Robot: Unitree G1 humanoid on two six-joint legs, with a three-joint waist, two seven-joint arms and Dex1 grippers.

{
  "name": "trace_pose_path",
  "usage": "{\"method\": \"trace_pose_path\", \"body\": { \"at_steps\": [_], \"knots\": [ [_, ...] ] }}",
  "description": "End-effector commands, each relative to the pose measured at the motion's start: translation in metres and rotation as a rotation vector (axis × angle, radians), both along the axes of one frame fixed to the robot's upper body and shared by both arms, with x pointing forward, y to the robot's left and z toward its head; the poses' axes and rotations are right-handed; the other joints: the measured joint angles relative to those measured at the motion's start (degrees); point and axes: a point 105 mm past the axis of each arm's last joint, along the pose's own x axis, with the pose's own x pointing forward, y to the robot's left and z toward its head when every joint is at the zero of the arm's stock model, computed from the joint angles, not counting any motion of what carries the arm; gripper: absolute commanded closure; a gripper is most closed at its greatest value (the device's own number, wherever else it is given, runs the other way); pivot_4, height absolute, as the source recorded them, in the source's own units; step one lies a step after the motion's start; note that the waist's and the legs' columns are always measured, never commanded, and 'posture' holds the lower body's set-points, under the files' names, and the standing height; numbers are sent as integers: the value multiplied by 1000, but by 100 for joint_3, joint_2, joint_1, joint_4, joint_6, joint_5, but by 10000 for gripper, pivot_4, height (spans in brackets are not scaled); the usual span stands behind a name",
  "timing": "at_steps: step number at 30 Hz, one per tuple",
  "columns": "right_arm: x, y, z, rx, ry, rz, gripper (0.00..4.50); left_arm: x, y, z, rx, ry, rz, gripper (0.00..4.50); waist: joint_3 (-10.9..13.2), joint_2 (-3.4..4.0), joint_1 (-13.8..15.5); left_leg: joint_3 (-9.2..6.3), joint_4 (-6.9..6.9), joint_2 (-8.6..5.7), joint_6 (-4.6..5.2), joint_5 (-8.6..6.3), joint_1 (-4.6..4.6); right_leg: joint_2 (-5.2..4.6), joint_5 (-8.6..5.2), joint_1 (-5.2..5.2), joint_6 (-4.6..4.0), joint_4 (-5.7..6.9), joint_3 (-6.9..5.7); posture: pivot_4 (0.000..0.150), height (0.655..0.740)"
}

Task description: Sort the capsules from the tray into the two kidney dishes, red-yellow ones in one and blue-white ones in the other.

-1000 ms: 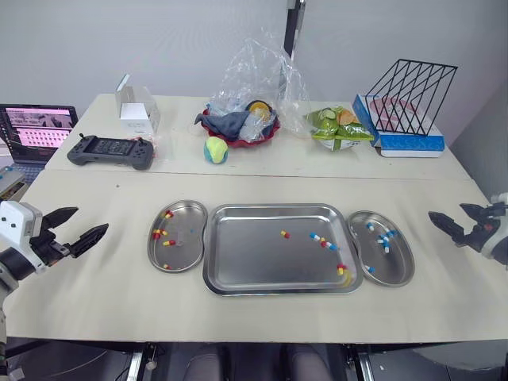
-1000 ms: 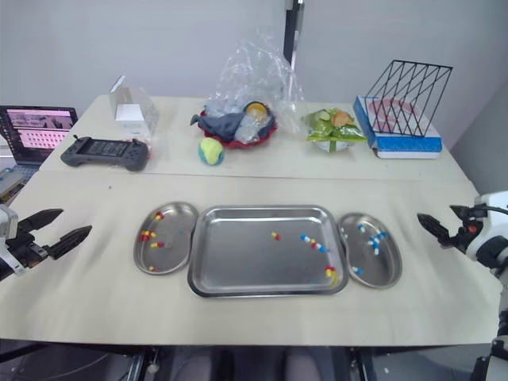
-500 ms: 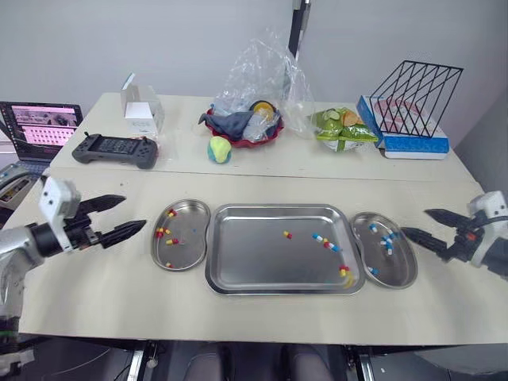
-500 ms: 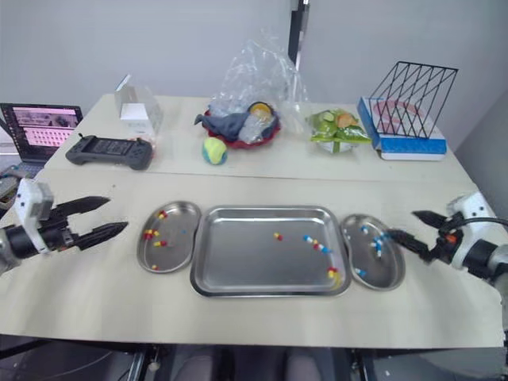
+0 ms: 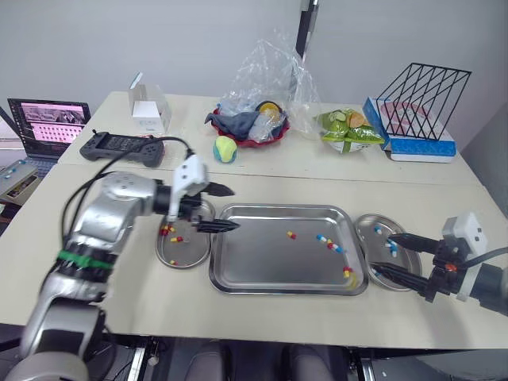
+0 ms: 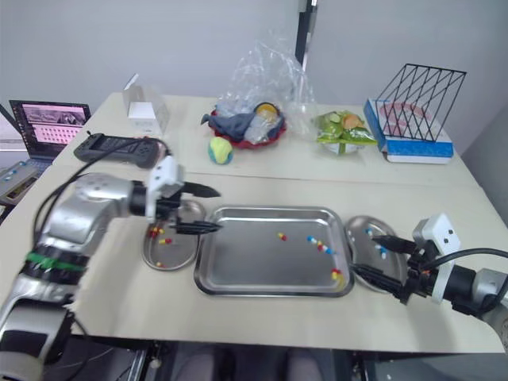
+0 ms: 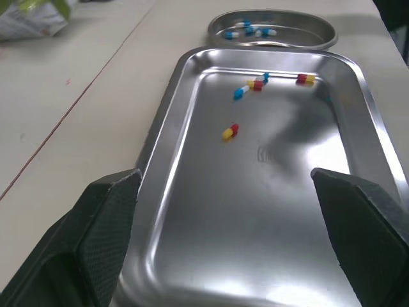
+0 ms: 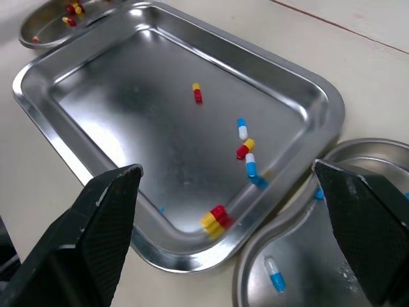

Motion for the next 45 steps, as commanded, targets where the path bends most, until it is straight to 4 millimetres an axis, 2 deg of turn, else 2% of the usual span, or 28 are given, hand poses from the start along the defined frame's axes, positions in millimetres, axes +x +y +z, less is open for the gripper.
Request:
{"method": "trace_pose_path", "body": {
  "at_steps": [1,6,10,19,20,27,33,36,38,41,42,43,45],
  "knots": [
    [-10,-6,17,-11,-59,-50,76,4,-22,-10,55,-42,-91,0,0,0,5,-3,6,-2,6,-3,-10,-2,2,-3,3,-2,2,1500,7204],
    [-23,-16,18,-39,-72,-144,76,15,-58,-35,122,-55,-142,0,2,-4,-59,-27,9,-4,18,-10,-15,-1,0,-10,11,-9,19,1500,7204],
    [-33,-17,14,-40,-74,-198,76,22,-82,-46,127,-42,-138,0,4,-7,-60,-41,14,-8,22,-13,-20,-3,3,-8,18,-10,20,1500,7204],
    [-39,-26,17,-85,-109,-287,76,21,-102,-68,188,-9,-146,0,4,-8,-82,-57,18,-11,27,-16,-28,-3,3,-12,24,-11,23,1500,7204],
    [-39,-27,17,-84,-109,-290,14,22,-102,-69,195,-3,-138,2683,4,-8,-83,-57,19,-11,27,-16,-29,-4,3,-12,24,-11,24,1500,7204],
    [-40,-30,18,-107,-110,-300,0,23,-98,-80,251,20,-118,24590,4,-8,-89,-60,19,-12,27,-16,-29,-4,3,-10,24,-11,23,1500,7204],
    [-37,-32,18,-123,-109,-289,0,24,-94,-81,250,33,-102,44861,4,-8,-91,-62,19,-12,27,-16,-28,-4,3,-10,25,-10,23,1500,7204],
    [-35,-31,17,-122,-108,-277,0,25,-91,-76,233,34,-103,44861,4,-8,-96,-63,19,-12,27,-16,-28,-4,3,-10,24,-10,23,1500,7204],
    [-32,-30,17,-115,-107,-265,0,28,-88,-66,197,35,-101,44861,4,-8,-111,-63,20,-12,27,-16,-28,-4,3,-10,24,-9,23,1500,7204],
    [-26,-31,18,-116,-107,-250,0,36,-73,-28,96,4,-66,44861,6,-9,-156,-63,19,-10,27,-16,-29,-3,3,-13,24,-7,22,1500,7204],
    [-24,-33,18,-116,-107,-248,0,39,-64,-14,56,8,-41,44861,5,-8,-165,-63,19,-8,26,-16,-35,-2,4,-20,24,-5,23,1500,7204],
    [-21,-35,18,-120,-110,-244,0,42,-45,-1,25,17,2,44861,5,-8,-177,-64,19,-6,26,-16,-35,-2,4,-20,24,-4,23,1500,7204],
    [-15,-37,17,-114,-112,-234,0,47,-5,10,22,18,103,44861,3,-4,-247,-63,17,-2,26,-15,-32,2,3,-21,24,-2,27,1500,7204]
  ]
}}
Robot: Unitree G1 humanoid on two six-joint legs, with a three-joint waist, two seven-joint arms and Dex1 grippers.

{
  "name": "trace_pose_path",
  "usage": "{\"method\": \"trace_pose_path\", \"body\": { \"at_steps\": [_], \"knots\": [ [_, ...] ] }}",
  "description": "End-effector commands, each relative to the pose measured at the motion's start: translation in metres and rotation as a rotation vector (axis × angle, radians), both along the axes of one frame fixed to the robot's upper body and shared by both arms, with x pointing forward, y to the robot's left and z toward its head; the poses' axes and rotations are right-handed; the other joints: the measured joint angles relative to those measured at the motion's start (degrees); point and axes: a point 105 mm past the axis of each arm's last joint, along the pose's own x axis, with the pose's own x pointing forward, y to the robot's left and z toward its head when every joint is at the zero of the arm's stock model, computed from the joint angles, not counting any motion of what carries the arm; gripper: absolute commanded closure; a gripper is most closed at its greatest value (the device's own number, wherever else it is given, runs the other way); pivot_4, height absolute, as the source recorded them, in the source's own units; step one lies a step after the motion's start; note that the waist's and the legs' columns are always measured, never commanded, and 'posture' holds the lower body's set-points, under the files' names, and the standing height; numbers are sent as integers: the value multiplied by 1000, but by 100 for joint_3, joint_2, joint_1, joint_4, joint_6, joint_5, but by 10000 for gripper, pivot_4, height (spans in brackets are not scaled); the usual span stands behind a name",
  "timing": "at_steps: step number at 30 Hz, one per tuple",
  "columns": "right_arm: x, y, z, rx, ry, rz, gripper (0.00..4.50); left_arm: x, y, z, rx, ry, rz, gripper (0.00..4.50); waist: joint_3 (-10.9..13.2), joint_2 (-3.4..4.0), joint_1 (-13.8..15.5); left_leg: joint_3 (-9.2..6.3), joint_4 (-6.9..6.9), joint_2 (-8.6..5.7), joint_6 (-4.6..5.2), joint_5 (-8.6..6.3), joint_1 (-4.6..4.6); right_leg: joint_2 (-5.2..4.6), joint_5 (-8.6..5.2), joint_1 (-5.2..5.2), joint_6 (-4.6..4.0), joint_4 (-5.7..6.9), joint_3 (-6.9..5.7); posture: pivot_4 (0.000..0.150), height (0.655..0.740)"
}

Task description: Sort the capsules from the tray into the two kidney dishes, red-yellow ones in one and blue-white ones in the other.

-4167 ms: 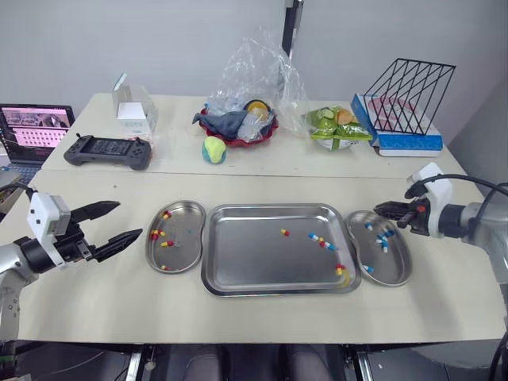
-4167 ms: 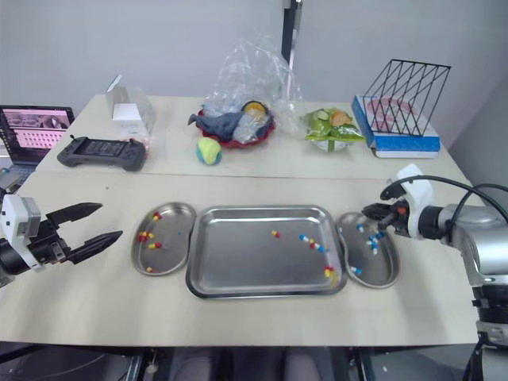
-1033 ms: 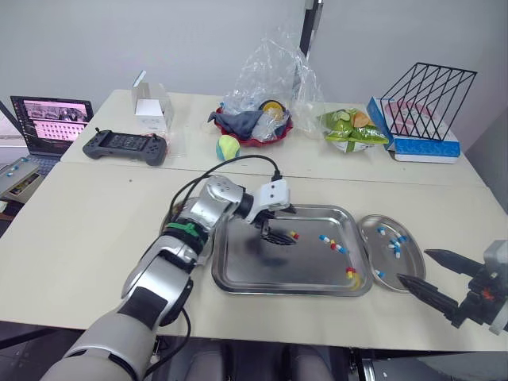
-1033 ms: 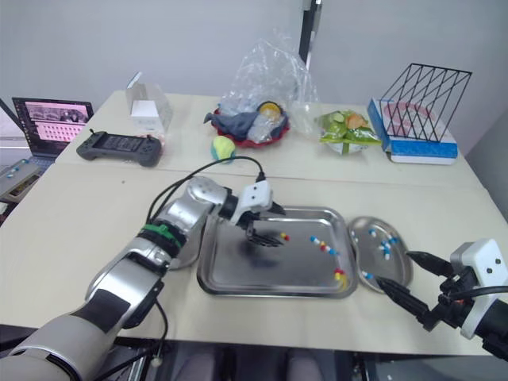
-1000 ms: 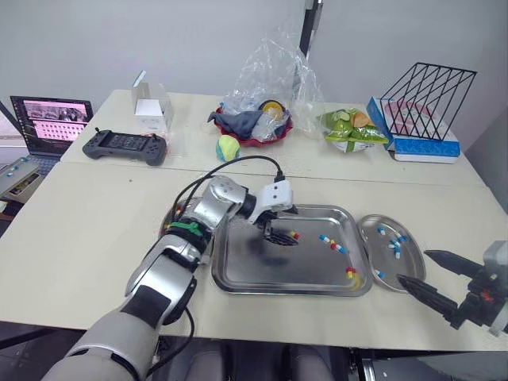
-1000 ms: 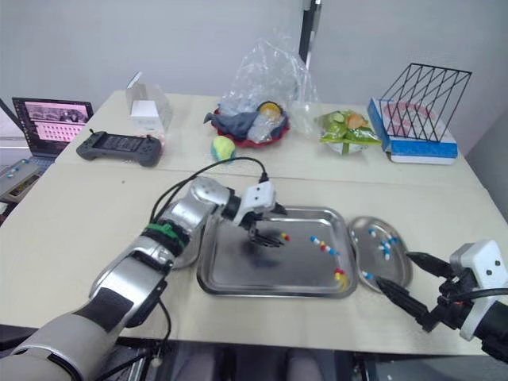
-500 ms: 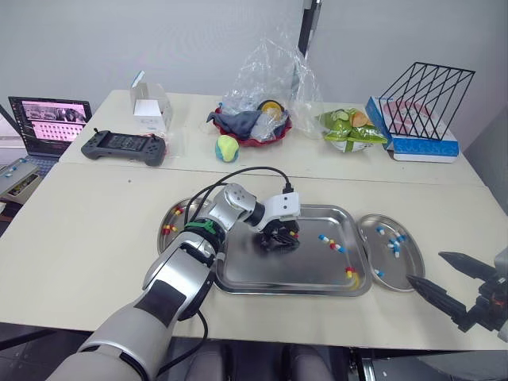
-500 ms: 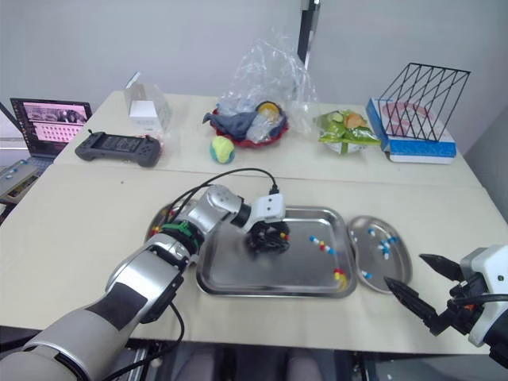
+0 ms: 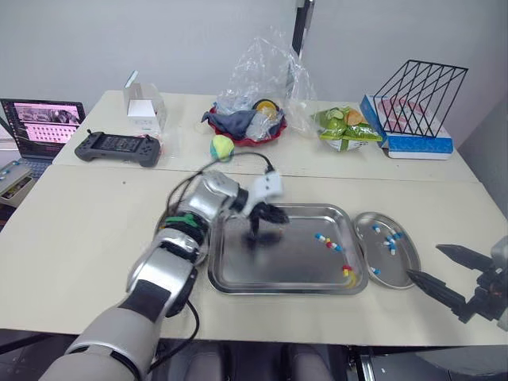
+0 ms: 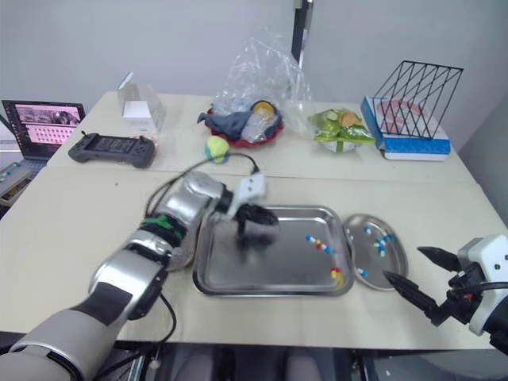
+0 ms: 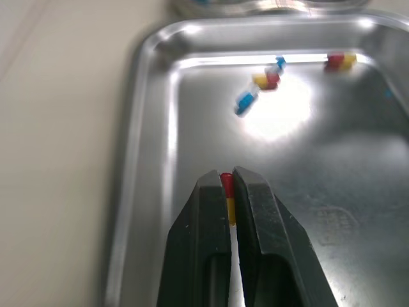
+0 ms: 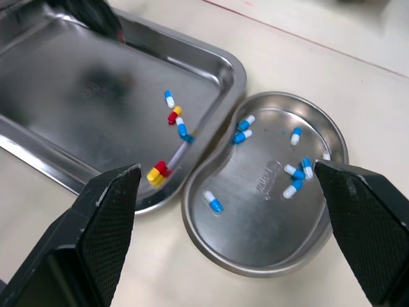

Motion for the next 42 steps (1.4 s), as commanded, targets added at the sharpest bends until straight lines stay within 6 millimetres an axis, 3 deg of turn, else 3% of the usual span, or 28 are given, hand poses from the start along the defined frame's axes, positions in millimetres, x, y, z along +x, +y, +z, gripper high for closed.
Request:
{"method": "trace_pose_path", "body": {
  "at_steps": [1,6,9,14,19,24,27,32,36,42],
  "knots": [
    [7,-4,5,-21,-33,16,0,3,45,30,-51,-19,105,44861,-3,6,-50,1,-3,2,0,0,6,2,0,2,0,0,1,1500,7204],
    [20,-8,3,-13,-28,40,0,-4,123,39,-68,-2,297,44861,-9,16,-52,10,-8,4,-3,2,20,-4,-5,10,2,4,5,1500,7204],
    [28,-9,4,-14,-26,63,0,-13,163,33,-21,-8,399,44861,-5,9,-8,10,3,6,-3,2,15,-5,-5,8,2,10,0,1500,7204],
    [35,-10,4,-26,-22,91,0,-29,175,22,-15,24,424,44861,-6,11,111,17,8,6,0,1,17,-15,-5,16,3,10,-6,1500,7204],
    [46,-8,7,-34,-31,124,0,-41,184,-1,-4,81,492,44861,-6,10,82,27,17,7,1,0,17,-8,-4,14,3,18,-1,1500,7204],
    [51,-10,11,-36,-36,137,0,-45,192,-6,-14,103,540,27547,-6,10,76,27,16,7,-2,2,17,-4,-4,13,3,21,-4,1500,7204],
    [53,-14,14,-36,-39,134,0,-47,198,3,-49,87,553,17519,-6,10,75,30,16,7,-1,1,18,-4,-4,12,3,20,-2,1500,7204],
    [60,-26,21,2,-76,96,0,-48,228,23,-176,23,645,747,-6,10,63,32,16,9,-2,1,20,-4,-4,11,2,21,-1,1500,7204],
    [65,-43,17,18,-96,33,0,-53,251,36,-313,-42,705,248,-6,11,61,38,15,10,-2,1,22,-5,-4,11,2,22,1,1500,7204],
    [72,-75,3,10,-131,-92,0,-72,291,20,-404,-75,833,248,-6,11,61,48,14,16,-1,0,25,-8,-4,11,2,20,3,1500,7204]
  ]
}}
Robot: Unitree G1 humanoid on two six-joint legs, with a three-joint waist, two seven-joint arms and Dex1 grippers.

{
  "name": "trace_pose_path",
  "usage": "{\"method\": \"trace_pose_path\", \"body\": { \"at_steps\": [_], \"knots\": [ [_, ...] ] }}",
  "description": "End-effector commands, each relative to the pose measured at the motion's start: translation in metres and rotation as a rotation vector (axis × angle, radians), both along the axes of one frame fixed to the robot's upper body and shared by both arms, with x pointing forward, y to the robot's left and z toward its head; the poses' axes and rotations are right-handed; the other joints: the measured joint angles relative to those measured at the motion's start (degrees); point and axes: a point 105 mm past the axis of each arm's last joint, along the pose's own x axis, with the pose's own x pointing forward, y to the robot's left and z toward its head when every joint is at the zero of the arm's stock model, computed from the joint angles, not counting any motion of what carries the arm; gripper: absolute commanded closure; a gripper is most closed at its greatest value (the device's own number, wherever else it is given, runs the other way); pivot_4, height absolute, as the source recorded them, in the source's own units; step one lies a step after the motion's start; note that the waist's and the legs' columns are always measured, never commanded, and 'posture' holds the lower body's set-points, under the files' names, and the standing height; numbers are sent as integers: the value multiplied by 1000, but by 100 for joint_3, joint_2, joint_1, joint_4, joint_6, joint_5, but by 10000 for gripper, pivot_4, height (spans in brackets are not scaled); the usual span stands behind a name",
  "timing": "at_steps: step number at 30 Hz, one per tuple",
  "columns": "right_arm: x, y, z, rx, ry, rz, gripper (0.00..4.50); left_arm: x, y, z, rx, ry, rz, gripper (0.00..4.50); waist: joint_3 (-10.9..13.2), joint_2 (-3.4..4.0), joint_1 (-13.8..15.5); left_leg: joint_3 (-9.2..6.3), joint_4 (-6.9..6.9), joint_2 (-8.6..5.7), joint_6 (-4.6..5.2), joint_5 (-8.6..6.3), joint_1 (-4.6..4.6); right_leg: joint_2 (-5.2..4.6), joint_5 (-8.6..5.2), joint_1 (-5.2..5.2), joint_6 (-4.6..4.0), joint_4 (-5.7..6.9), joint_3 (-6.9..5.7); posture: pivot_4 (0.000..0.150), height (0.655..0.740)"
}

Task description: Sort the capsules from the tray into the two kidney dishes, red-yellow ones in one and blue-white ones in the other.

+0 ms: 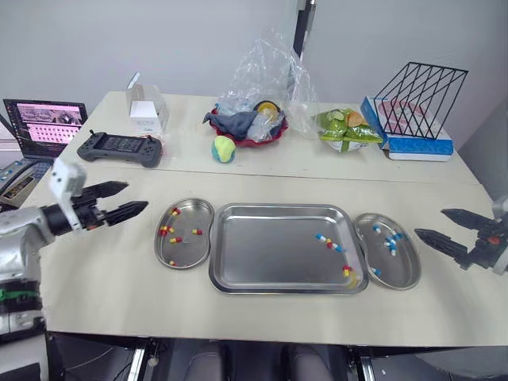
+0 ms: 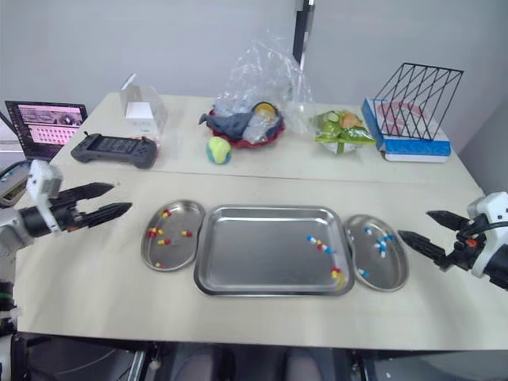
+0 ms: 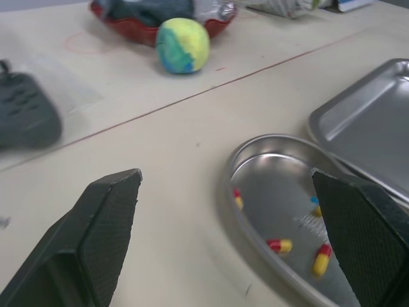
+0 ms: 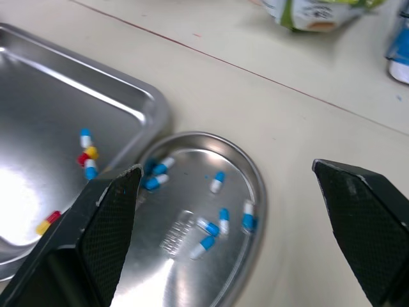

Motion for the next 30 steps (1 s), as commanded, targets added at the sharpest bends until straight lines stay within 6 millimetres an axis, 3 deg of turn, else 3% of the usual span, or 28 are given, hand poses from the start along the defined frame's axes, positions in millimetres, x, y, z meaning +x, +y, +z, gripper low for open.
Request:
{"method": "trace_pose_path", "body": {
  "at_steps": [1,4,9,30],
  "knots": [
    [5,-21,10,-2,-83,-94,0,-12,25,9,-36,-81,89,248,0,0,-1,1,0,1,0,0,0,-1,0,0,0,0,-1,1500,7204],
    [11,-39,8,67,-113,-185,0,-25,42,-4,-40,-91,167,248,0,0,-45,7,-2,5,0,0,10,-3,1,3,-1,3,9,1500,7204],
    [14,-44,3,56,-109,-193,0,-31,45,-7,-22,-97,194,248,0,1,-22,10,-11,8,-3,1,14,-4,1,1,-3,3,9,1500,7204],
    [21,-32,7,42,-114,-143,0,-34,40,-7,-2,-73,179,248,-1,1,-77,23,-35,8,-6,2,33,-6,1,2,-5,1,24,1500,7204]
  ]
}}
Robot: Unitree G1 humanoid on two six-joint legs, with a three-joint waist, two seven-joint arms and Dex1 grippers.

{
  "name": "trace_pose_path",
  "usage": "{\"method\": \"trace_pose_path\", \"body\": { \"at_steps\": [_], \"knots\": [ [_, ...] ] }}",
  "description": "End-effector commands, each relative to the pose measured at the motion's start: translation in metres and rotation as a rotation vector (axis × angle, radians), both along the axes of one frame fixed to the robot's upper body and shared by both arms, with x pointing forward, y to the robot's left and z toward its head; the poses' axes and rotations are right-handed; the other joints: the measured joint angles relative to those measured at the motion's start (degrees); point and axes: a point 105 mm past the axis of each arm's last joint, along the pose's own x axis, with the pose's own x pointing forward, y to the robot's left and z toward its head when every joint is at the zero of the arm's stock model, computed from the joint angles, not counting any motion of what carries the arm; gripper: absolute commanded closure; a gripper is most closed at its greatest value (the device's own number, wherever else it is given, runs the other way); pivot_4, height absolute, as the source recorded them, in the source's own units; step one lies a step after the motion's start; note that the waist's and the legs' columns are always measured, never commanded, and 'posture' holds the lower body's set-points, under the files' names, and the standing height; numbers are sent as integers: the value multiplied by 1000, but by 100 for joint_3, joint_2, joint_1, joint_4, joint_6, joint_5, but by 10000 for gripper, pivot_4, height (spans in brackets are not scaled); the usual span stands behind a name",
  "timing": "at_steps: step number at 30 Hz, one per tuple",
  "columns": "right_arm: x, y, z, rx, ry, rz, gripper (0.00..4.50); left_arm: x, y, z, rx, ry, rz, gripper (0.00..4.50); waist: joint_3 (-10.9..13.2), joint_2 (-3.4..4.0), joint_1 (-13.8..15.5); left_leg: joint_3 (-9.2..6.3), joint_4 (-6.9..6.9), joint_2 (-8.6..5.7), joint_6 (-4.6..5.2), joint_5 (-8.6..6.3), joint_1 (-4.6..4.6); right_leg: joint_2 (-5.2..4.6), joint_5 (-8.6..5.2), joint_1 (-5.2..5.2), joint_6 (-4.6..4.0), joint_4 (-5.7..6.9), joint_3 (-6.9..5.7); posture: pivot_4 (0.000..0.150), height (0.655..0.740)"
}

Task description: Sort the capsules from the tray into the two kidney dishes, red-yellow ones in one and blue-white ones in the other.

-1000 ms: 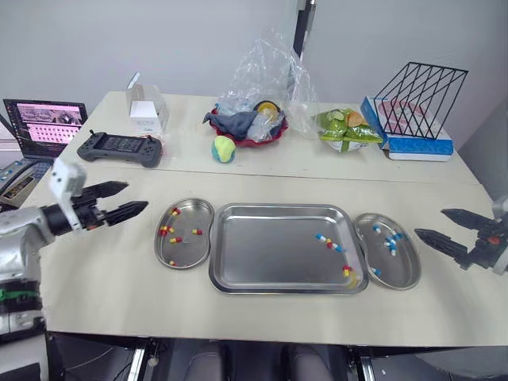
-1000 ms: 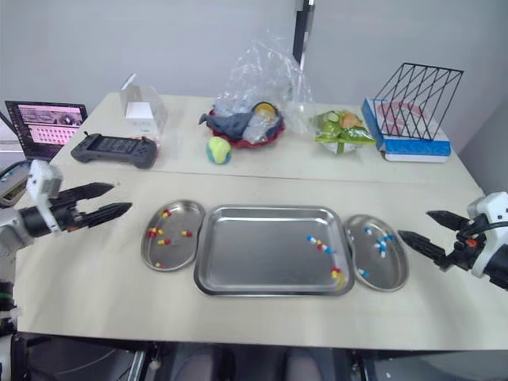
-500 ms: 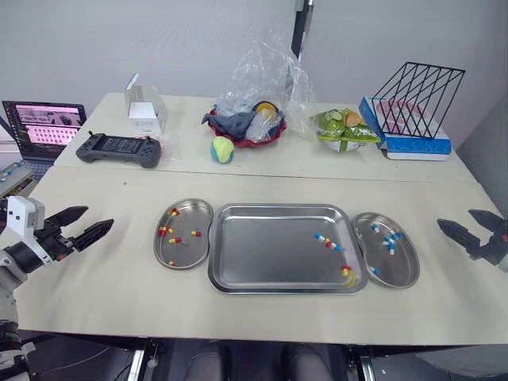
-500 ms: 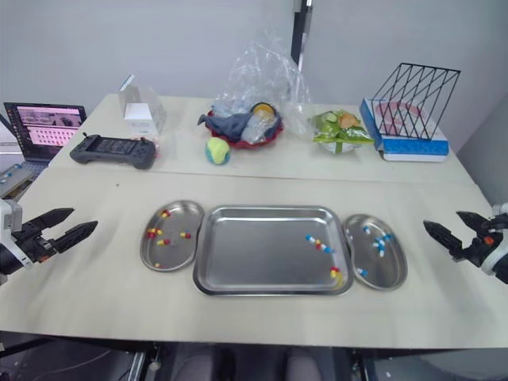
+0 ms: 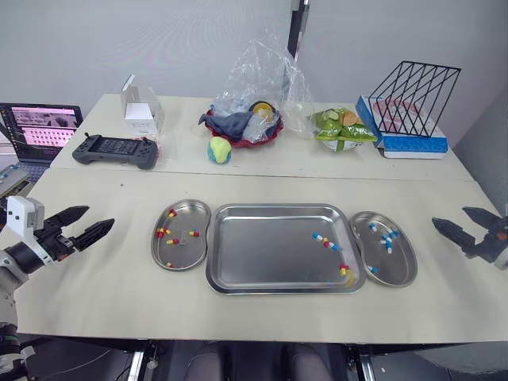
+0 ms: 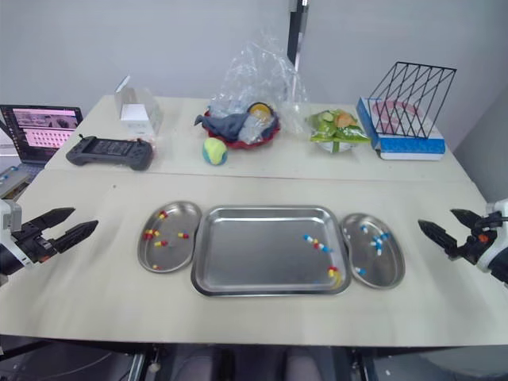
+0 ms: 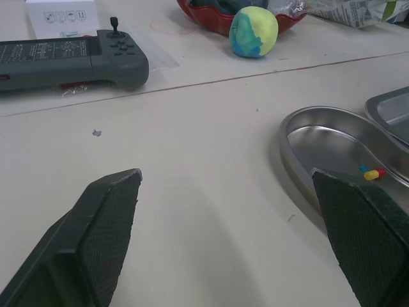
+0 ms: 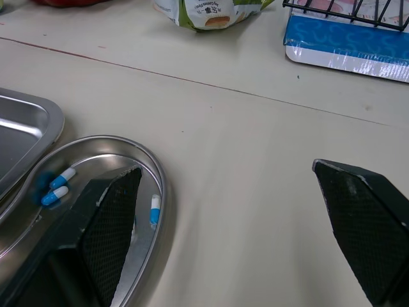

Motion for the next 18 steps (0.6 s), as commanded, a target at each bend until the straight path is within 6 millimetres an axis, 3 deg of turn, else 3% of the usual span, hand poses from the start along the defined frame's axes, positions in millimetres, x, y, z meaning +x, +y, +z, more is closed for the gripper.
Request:
{"method": "trace_pose_path", "body": {
  "at_steps": [1,18],
  "knots": [
    [1,4,14,-19,-39,21,0,-1,1,13,46,-37,-11,248,0,0,-3,1,0,0,0,0,0,0,0,0,0,0,0,1500,7204],
    [3,15,21,-41,-18,87,0,-2,-6,12,22,-57,-50,248,0,0,-24,3,-7,0,0,0,2,0,-1,-2,-1,-2,1,1500,7204]
  ]
}}
